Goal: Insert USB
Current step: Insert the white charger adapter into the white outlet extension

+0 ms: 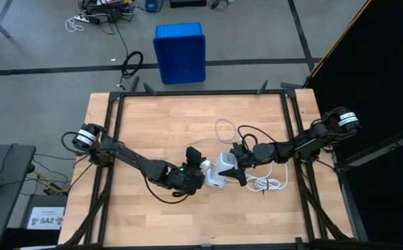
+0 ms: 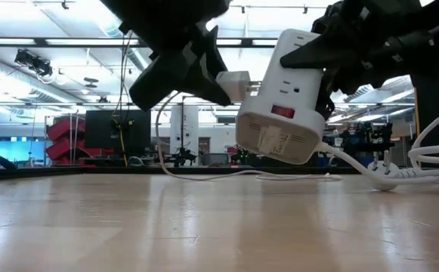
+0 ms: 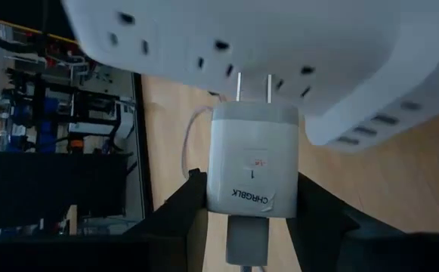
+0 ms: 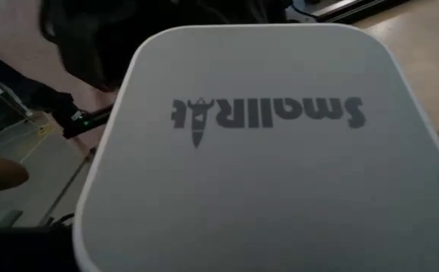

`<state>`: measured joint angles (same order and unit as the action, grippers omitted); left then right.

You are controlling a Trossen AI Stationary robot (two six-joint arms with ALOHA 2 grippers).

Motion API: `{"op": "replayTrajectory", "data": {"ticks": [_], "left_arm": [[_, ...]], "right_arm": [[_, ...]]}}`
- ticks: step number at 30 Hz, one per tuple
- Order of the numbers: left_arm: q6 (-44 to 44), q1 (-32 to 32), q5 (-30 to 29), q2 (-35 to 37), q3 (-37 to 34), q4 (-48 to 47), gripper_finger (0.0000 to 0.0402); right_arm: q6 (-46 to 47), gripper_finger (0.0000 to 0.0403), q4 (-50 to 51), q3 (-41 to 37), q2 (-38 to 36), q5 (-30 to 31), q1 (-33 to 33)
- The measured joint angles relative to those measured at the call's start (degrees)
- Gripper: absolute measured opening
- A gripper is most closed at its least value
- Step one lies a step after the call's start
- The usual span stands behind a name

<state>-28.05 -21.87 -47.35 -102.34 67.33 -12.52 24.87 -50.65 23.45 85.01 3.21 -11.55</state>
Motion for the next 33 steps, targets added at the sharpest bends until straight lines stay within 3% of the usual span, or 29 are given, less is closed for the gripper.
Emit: {"op": "replayTrajectory", "data": {"ticks": [21, 33], "left_arm": [[-0.09, -0.04, -4.33, -0.60, 0.00, -4.86, 0.0123], [-3.72, 0.51, -3.89, -0.58, 0.00, 1.45, 0.0123]], "right_arm": [[3.50, 0.0260, 4.38, 0.47, 0.09, -0.07, 1.59], [3.51, 0.0260, 5.03, 0.47, 0.11, -0.41, 1.58]]}}
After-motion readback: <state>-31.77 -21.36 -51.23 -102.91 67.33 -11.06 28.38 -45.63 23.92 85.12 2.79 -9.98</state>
